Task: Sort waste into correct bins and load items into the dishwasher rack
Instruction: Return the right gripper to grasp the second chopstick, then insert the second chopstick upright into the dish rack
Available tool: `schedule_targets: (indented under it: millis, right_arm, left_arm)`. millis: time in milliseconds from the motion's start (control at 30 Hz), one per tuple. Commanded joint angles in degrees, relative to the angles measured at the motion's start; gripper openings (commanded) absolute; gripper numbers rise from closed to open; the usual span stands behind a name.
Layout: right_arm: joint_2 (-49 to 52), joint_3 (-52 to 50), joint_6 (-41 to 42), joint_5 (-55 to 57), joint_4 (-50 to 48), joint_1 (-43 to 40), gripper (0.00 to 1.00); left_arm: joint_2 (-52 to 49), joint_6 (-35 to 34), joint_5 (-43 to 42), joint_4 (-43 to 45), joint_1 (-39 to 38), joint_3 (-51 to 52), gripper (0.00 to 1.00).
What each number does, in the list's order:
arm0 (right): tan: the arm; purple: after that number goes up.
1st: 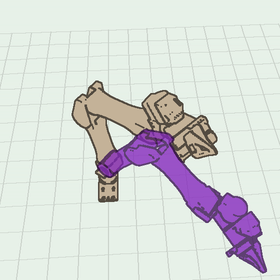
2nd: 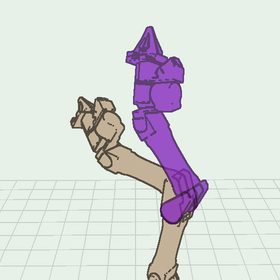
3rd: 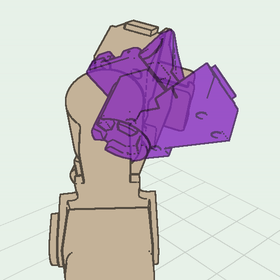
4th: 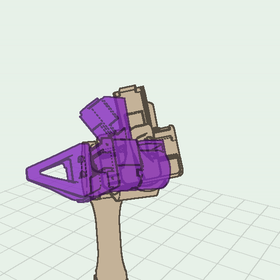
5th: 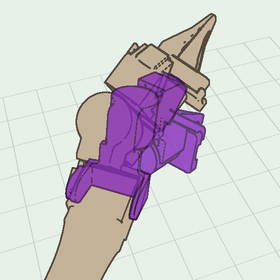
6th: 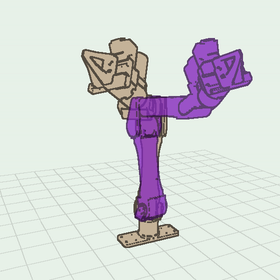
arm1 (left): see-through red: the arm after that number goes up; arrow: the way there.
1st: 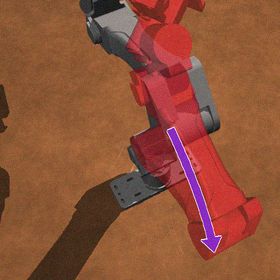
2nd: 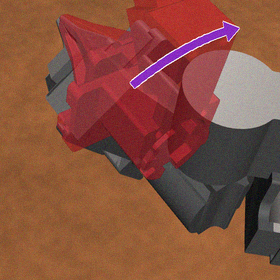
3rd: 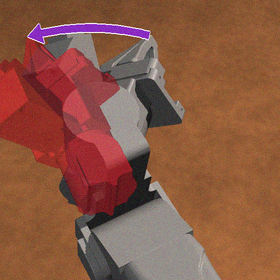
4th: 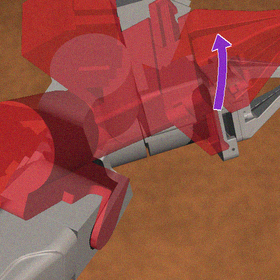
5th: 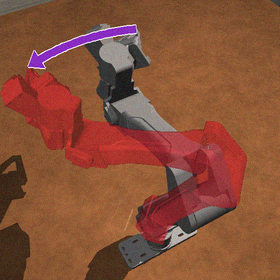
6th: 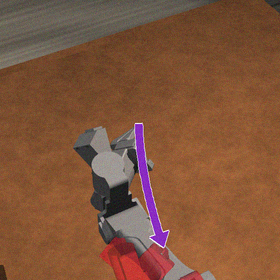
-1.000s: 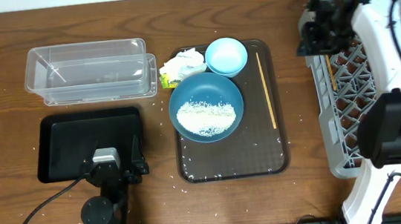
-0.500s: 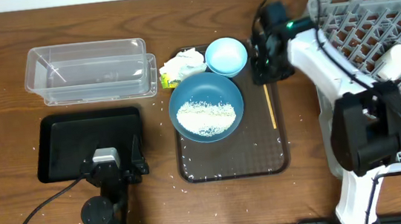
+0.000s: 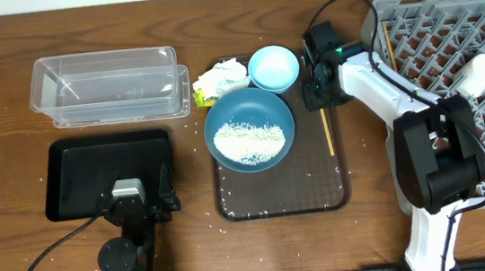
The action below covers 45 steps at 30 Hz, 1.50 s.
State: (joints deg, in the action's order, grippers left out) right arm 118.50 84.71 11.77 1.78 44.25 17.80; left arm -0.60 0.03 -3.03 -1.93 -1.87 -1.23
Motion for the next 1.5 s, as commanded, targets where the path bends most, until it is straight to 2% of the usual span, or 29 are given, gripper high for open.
schedule_targets:
  millis: [0,167,233,433,567,767,967,1233,1467]
  right_arm:
    - [0.0,-1.8,1.1,0.8,-1.2,0.3,0.41]
    - [0.0,-4.7,1.4,-1.4,-4.5,0.3,0.35]
    - [0.0,-5.6,1.9,-1.4,-5.1,0.3,0.29]
    - [0.0,-5.9,4.1,-1.2,-5.0,0.3,0.02]
    - [-0.2,-2.9,4.5,-3.4,-2.1,-0.1,0.01]
    - [-2.4,8.8,4.7,-4.5,7.9,-4.9,0.01]
    - [-6.1,19.8,-3.4,-7.2,15.6,-13.7,0.01]
    - [-7.9,20.5,-15.5,-7.2,16.0,-24.4,0.01]
    - [-5.3,19.6,-16.4,-12.2,15.0,-27.2,0.02]
  left_arm:
    - [0.3,0.3,0.7,-2.0,0.3,1.0,0.90]
    - [0.3,0.3,0.7,-2.0,0.3,1.0,0.91]
    - [0.3,0.3,0.7,-2.0,0.3,1.0,0.91]
    - [0.3,0.3,0.7,-2.0,0.3,1.0,0.90]
    - [0.3,0.3,0.7,-2.0,0.3,1.0,0.90]
    - [0.3,0.3,0.7,-2.0,0.3,1.0,0.91]
    - [0.3,0.3,0.7,-2.0,0.3,1.0,0.91]
    - [0.3,0.3,0.7,-2.0,0.3,1.0,0.91]
    - [0.3,0.3,0.7,-2.0,0.3,1.0,0.90]
